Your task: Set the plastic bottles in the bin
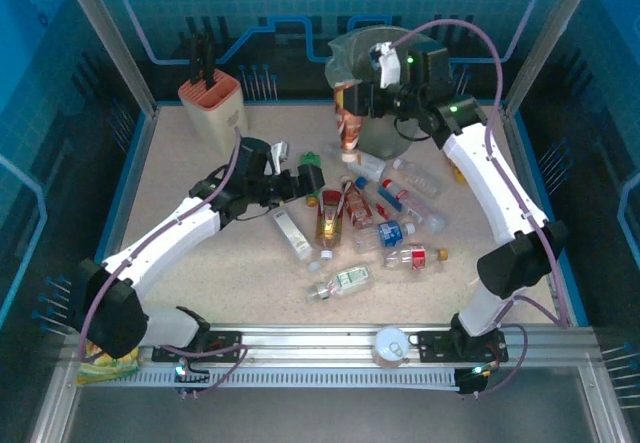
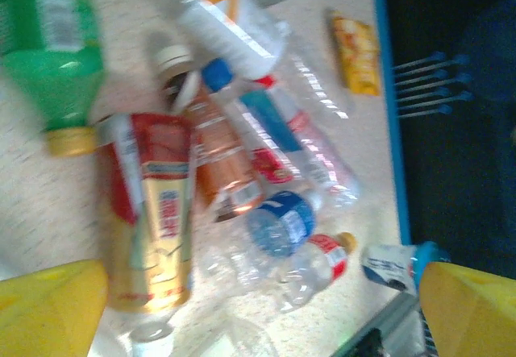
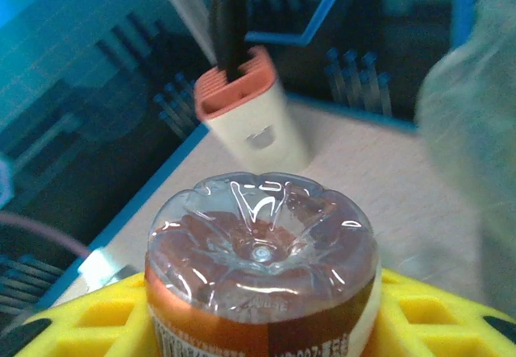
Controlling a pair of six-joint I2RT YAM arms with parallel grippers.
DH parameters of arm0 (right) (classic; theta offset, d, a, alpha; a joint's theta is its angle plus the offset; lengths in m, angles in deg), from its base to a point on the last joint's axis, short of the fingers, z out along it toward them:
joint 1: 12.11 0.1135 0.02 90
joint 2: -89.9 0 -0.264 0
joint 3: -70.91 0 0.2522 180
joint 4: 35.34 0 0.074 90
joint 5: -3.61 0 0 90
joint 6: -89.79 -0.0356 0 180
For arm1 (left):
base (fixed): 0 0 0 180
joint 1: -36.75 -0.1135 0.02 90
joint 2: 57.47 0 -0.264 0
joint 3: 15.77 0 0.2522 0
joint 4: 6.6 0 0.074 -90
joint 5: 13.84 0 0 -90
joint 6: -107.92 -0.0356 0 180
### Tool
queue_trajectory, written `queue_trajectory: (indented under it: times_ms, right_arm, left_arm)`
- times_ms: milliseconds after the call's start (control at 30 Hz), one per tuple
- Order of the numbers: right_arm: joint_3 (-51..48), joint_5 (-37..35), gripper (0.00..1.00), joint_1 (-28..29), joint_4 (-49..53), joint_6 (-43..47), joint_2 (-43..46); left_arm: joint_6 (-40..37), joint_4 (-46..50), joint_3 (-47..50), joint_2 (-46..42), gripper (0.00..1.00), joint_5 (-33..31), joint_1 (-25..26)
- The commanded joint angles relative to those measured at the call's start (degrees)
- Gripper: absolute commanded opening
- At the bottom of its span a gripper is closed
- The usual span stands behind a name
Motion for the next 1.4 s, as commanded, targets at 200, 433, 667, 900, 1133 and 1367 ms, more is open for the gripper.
queue_trajectory:
  times_ms: [200,433,667,900,1133,1367]
  right_arm:
    - [23.92,-21.9,0.0,-1.2,4.42,11.76,-13.14]
    - [37.66,-33.92,0.0,-2.4,0.9,18.15,-25.71]
    - [42.73,-34.56,0.0,-5.6,-0.5,16.16,-33.65]
    - [41.58,-32.53,0.0,-7.76,1.34,14.76,-37.53]
    - [38.24,-31.13,0.18,-9.17,1.97,13.2,-38.56]
    - [38.91,-29.91,0.72,-10.07,3.61,12.74,-39.21]
  left_arm:
    - [9.26,12.99,6.56,-5.45,0.99,-13.74,5.93]
    - [11.64,15.7,8.35,-4.58,0.99,-14.63,9.17]
    - [13.11,14.83,9.51,-2.52,0.99,-14.24,11.05]
    - [14.86,11.2,11.89,-0.99,0.99,-13.66,11.56]
    - [16.03,8.0,13.85,1.15,0.99,-12.46,11.49]
    - [18.09,4.68,15.84,2.5,0.99,-10.53,11.82]
